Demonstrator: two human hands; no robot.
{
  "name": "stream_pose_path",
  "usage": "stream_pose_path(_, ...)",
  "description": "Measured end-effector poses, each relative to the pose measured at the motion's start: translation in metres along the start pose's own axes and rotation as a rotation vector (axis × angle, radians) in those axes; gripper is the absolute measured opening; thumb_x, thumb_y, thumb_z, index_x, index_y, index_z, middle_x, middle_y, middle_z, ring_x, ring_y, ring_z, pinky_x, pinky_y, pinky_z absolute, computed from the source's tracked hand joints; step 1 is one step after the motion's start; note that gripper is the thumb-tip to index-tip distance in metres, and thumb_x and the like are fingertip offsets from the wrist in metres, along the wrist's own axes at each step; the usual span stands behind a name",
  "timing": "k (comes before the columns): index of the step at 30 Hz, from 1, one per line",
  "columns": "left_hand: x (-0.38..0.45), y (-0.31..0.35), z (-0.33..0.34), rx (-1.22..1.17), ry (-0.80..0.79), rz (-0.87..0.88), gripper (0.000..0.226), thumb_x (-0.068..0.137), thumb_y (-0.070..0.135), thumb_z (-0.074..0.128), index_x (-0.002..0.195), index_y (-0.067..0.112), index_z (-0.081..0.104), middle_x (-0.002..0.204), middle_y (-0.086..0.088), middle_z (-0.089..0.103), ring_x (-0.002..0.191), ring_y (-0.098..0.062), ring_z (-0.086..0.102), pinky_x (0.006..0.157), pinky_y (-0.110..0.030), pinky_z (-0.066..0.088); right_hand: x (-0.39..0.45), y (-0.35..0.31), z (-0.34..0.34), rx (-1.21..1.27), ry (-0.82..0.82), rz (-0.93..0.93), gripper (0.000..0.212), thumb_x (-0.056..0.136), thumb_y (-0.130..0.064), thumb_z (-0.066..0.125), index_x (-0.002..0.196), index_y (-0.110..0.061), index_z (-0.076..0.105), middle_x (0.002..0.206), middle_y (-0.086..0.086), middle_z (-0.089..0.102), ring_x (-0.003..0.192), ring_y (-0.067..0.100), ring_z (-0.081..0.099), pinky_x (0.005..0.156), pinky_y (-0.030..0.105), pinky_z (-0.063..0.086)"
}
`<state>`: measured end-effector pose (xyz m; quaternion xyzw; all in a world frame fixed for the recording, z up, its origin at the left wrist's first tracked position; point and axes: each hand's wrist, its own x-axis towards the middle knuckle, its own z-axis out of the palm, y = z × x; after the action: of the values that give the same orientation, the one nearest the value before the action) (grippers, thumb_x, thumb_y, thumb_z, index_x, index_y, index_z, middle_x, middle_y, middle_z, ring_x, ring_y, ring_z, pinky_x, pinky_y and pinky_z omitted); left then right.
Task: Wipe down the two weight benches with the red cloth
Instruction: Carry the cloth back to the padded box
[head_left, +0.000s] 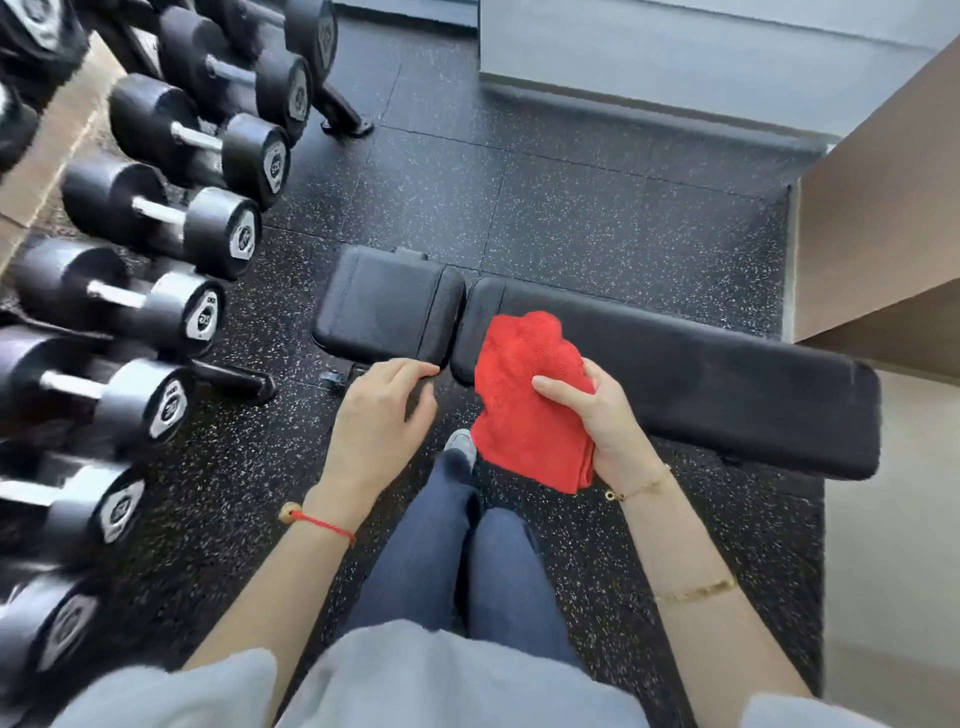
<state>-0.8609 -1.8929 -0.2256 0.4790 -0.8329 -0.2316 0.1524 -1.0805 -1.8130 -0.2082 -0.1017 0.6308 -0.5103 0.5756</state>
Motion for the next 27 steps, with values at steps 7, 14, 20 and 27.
stream_pose_path(7, -0.096, 0.046, -0.088, 0.022, 0.094, -0.113, 0.021, 0.093, 0.016, 0.059, 0.111, 0.015, 0.068, 0.11, 0.001, 0.069, 0.102, -0.018, 0.061, 0.093, -0.032, 0.047, -0.112, -0.031, 0.017, -0.028, -0.081, -0.022, 0.047, 0.08, -0.007, 0.074, 0.122, 0.002, 0.057, 0.118, 0.02, 0.066, 0.099, 0.027, 0.066, 0.092, 0.043, 0.053)
stream_pose_path(14, -0.174, 0.051, -0.136, 0.005, 0.182, -0.225, 0.02, 0.094, 0.019, 0.058, 0.111, 0.018, 0.068, 0.112, 0.003, 0.069, 0.103, -0.018, 0.062, 0.094, -0.035, 0.05, -0.172, -0.028, 0.047, -0.125, -0.182, -0.045, 0.045, 0.079, -0.008, 0.075, 0.12, 0.001, 0.059, 0.106, 0.011, 0.07, 0.092, 0.021, 0.067, 0.084, 0.037, 0.056)
stream_pose_path(20, -0.258, 0.029, -0.169, -0.007, 0.309, -0.436, 0.022, 0.095, 0.02, 0.057, 0.113, 0.018, 0.069, 0.114, 0.003, 0.07, 0.107, -0.018, 0.062, 0.096, -0.033, 0.047, -0.203, -0.008, 0.099, -0.249, -0.339, -0.027, 0.044, 0.075, -0.009, 0.079, 0.116, -0.004, 0.062, 0.102, 0.011, 0.072, 0.09, 0.023, 0.069, 0.086, 0.04, 0.057)
stream_pose_path(27, -0.37, -0.006, -0.204, -0.015, 0.5, -0.694, 0.022, 0.095, 0.021, 0.056, 0.113, 0.018, 0.069, 0.114, 0.004, 0.07, 0.107, -0.016, 0.062, 0.096, -0.03, 0.046, -0.24, 0.034, 0.19, -0.419, -0.563, 0.0, 0.039, 0.072, -0.013, 0.083, 0.108, -0.014, 0.067, 0.102, 0.01, 0.074, 0.091, 0.027, 0.071, 0.084, 0.042, 0.058)
